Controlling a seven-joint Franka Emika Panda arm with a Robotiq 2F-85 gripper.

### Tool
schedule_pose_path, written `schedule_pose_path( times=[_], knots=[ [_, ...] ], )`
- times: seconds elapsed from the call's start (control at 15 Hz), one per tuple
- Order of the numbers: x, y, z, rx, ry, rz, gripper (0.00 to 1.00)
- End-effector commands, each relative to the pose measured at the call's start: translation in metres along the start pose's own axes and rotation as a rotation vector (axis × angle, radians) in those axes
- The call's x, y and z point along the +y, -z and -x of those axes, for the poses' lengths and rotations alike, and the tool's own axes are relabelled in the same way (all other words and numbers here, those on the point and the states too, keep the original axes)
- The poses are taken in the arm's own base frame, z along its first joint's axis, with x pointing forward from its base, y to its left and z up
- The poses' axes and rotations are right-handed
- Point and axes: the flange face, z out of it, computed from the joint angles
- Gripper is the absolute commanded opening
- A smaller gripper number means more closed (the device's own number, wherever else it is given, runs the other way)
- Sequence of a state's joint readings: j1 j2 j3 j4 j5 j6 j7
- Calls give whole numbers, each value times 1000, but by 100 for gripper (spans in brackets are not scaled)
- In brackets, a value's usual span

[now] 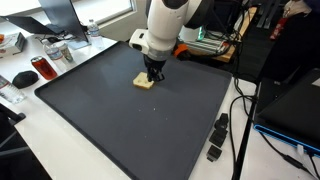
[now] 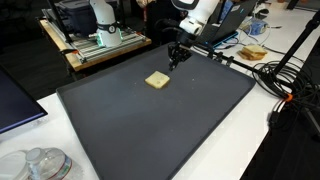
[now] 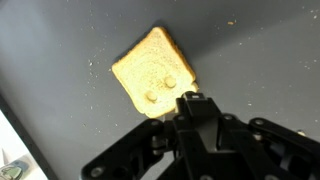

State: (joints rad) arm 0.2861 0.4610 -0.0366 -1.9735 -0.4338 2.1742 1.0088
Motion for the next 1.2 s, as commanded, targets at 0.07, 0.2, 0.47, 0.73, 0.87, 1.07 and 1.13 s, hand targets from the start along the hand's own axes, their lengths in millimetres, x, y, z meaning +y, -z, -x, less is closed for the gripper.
schedule_pose_path(
  times=[0.07, 0.2, 0.47, 0.73, 0.87, 1.07, 1.13],
  knots=[
    [9, -1, -30, -62, -19, -26, 5],
    [18, -2, -46, -104, -17, -52, 5],
    [36, -2, -74, -192, 13, -104, 5],
    [52, -3, -101, -255, 85, -181, 5],
    [60, -6, -112, -280, 115, -212, 5],
    [75, -12, -128, -307, 147, -258, 5],
    [81, -14, -133, -314, 173, -288, 5]
  ],
)
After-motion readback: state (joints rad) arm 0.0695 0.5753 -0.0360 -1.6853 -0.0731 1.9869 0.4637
